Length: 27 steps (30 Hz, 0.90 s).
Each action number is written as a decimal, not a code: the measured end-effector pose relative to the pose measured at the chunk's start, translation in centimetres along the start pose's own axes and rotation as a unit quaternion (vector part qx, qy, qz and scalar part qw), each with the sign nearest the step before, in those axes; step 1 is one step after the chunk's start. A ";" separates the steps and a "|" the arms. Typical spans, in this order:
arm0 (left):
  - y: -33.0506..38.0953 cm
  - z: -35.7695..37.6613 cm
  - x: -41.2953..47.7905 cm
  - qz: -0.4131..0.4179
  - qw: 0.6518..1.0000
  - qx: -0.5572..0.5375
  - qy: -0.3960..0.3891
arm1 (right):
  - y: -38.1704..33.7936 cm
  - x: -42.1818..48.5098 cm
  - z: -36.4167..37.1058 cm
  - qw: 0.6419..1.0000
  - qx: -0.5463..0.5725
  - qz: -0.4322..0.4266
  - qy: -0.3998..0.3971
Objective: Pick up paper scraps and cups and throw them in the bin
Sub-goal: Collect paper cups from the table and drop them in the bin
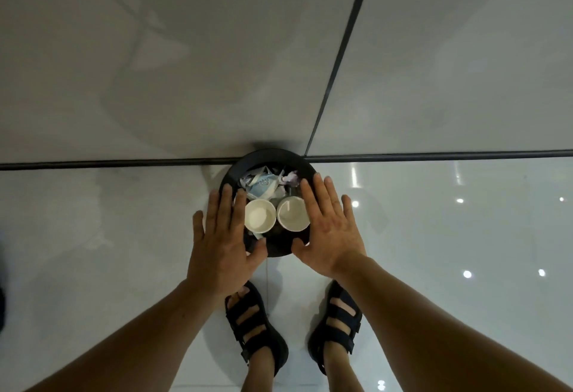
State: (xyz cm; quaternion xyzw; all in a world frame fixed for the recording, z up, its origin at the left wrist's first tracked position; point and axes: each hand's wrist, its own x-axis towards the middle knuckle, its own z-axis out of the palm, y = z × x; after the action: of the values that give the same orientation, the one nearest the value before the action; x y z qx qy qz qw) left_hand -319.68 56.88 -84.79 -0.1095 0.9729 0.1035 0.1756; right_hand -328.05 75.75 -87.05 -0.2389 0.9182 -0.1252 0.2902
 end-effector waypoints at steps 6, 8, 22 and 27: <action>4.7 -11.0 -2.8 -0.012 1.000 0.003 0.011 | -1.6 -6.8 -8.0 0.999 -0.003 0.033 -0.001; 6.9 -15.1 -4.2 0.012 1.000 -0.013 0.026 | -2.1 -9.2 -11.8 0.999 -0.002 0.050 0.007; 18.3 -36.6 -14.6 0.139 0.990 -0.014 0.004 | -7.4 -31.2 -32.8 0.974 0.039 0.186 0.120; 21.4 -40.3 -19.1 0.217 0.976 0.005 -0.004 | -9.3 -39.6 -34.0 0.949 0.059 0.249 0.186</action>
State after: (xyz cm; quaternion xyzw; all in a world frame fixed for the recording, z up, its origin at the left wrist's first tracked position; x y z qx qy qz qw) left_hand -320.45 71.05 -37.39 0.1054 0.9732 0.1345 0.1536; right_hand -316.40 91.17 -37.71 0.0428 0.9772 -0.1447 0.1494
